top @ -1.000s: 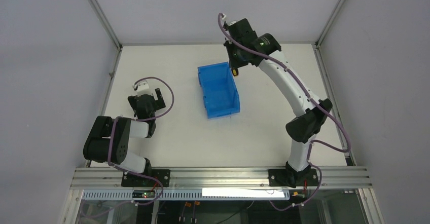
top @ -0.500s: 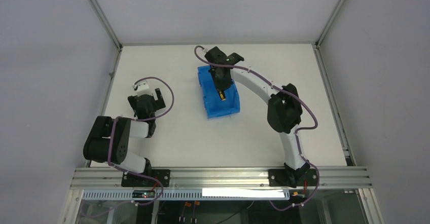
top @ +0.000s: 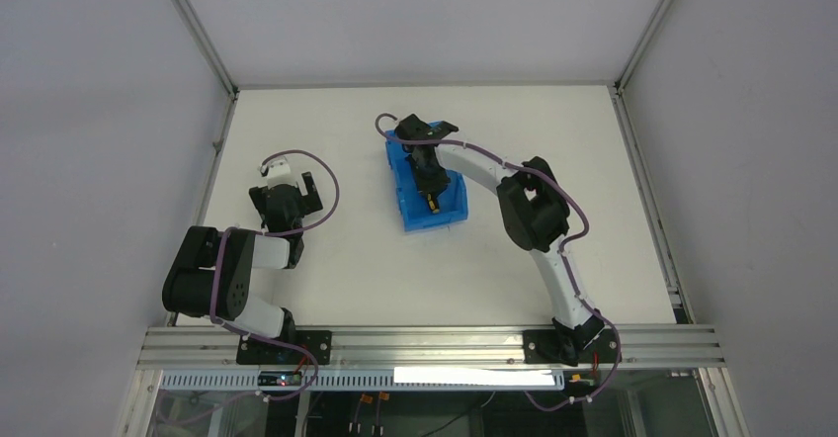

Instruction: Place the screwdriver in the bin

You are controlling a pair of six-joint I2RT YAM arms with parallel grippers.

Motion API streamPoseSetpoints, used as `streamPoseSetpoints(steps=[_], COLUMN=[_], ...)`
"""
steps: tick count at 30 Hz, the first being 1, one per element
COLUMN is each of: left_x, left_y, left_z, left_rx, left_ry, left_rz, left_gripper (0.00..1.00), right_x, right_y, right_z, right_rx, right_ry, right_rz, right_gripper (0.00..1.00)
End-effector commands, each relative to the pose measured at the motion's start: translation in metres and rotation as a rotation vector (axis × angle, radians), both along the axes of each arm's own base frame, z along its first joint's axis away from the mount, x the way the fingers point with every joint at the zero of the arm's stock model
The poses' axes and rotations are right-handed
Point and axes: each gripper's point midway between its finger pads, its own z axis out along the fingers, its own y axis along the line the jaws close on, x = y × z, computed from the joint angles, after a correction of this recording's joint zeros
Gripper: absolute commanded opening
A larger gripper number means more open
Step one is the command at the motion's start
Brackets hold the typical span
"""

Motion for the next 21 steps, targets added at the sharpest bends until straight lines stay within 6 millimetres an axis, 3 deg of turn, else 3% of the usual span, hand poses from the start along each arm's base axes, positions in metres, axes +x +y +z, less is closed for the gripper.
streamPoseSetpoints(steps=[1,6,12,15,18,21], left_x=[0.009,0.009,0.009,0.009,0.009,0.009], left_y=[-0.003,-0.003,-0.003,-0.003,-0.003,-0.003], left_z=[0.014,0.014,0.014,0.014,0.014,0.014], left_rx=[-0.011,-0.011,-0.011,-0.011,-0.011,-0.011], left_ry=[-0.048,-0.049,-0.048,-0.049,-0.048,-0.048], left_rz=[0.002,0.002,0.002,0.002,0.003,0.002], left_gripper=[0.99,0.99,0.99,0.99,0.99,0.99], right_x=[0.009,0.011,0.015,0.016,0.013,0.014], right_y=[0.011,0.014,0.008,0.0,-0.014,-0.035], right_z=[0.02,0.056,0.13,0.168,0.201,0.216], right_rx=[0.023,0.026,0.073,0.094,0.111,0.103], right_ry=[-0.061,-0.118,-0.255,-0.345,-0.439,-0.525], right_rz=[-0.012,0.016,0.037,0.064,0.083,0.069], right_gripper=[0.35,0.46,0.56,0.69,0.91,0.98])
